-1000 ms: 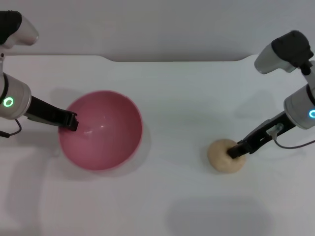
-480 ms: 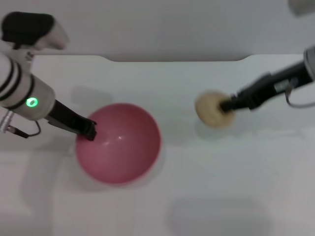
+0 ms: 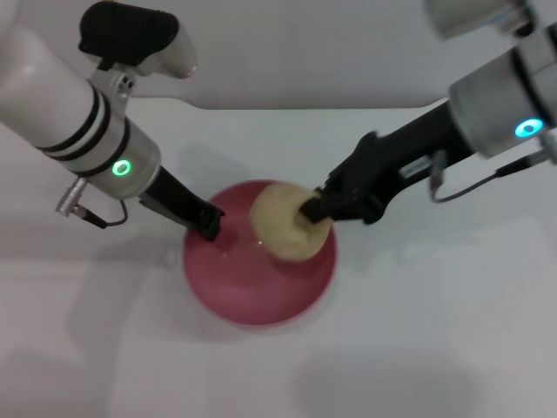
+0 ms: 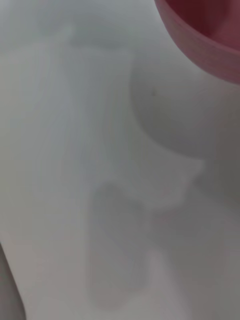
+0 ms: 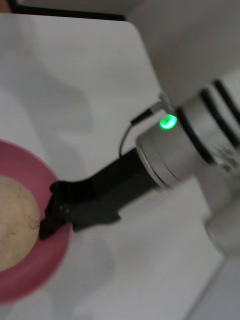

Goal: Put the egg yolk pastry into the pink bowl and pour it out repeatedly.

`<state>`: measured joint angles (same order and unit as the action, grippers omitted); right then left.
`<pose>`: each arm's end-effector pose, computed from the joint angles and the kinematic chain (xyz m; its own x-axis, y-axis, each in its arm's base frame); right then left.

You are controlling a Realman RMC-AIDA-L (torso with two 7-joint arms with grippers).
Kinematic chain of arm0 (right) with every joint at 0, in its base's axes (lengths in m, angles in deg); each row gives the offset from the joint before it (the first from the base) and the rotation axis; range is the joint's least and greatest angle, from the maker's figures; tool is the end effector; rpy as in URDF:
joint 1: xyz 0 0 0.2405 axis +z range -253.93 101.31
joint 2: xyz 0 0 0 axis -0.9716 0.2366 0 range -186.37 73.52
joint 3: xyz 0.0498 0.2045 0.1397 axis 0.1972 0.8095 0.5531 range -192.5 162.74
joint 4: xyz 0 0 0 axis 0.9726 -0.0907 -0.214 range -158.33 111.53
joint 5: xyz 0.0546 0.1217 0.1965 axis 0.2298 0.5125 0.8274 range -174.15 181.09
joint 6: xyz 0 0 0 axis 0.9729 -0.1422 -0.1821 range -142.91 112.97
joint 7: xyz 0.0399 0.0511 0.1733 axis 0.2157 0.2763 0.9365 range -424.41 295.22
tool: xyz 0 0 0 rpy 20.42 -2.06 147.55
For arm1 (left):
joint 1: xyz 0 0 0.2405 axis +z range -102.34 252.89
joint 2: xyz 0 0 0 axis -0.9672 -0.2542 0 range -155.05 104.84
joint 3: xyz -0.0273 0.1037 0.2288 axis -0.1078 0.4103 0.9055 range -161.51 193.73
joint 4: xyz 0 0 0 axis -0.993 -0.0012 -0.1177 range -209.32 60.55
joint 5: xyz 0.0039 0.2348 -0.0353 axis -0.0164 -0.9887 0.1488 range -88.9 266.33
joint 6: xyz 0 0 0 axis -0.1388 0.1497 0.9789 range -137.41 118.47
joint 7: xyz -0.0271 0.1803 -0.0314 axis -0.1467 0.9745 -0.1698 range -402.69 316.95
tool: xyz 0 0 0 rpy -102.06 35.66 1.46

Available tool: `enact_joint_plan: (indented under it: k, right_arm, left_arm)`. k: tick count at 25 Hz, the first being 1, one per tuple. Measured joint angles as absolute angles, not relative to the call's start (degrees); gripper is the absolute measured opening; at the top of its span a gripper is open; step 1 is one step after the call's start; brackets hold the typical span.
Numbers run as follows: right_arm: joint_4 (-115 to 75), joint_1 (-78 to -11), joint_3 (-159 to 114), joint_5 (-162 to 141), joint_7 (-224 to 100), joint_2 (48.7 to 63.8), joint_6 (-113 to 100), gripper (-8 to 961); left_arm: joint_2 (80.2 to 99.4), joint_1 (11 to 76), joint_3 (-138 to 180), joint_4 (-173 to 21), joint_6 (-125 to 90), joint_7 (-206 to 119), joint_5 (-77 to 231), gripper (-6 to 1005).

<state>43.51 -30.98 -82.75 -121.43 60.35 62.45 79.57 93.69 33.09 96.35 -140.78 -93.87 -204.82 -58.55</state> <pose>0.0941 0.3918 -0.0393 0.9364 -0.3501 -0.0251 -0.3507 -0.9362 -0.0251 -0.1728 0.4082 -0.0593 0.5785 0.8079 -0.1124 0.6987 -0.5620 -0.4427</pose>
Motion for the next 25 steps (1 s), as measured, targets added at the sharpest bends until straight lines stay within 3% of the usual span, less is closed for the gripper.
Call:
enact_joint_plan:
  k: [6, 16, 22, 25]
  right_arm:
    - [42.9, -30.7, -90.2, -121.6, 60.7, 62.54, 75.1, 43]
    - [46.4, -32.1, -83.6, -125.9, 65.0, 62.46, 76.1, 277]
    - [48.2, -34.0, -69.5, -140.1, 71.1, 62.00, 79.8, 520]
    - [47.1, -36.3, -63.2, -141.2, 71.1, 61.88, 79.6, 532]
  left_arm:
    - [93.69, 32.7, 97.0, -140.7, -93.2, -204.8, -56.6, -1]
    - [93.31, 34.6, 97.0, -141.2, -89.2, -204.1, -56.4, -1]
    - [93.21, 39.1, 98.6, -142.1, -77.2, -196.9, -50.2, 0]
    - [93.17, 42.7, 100.6, -142.2, -67.2, -189.5, -41.0, 0]
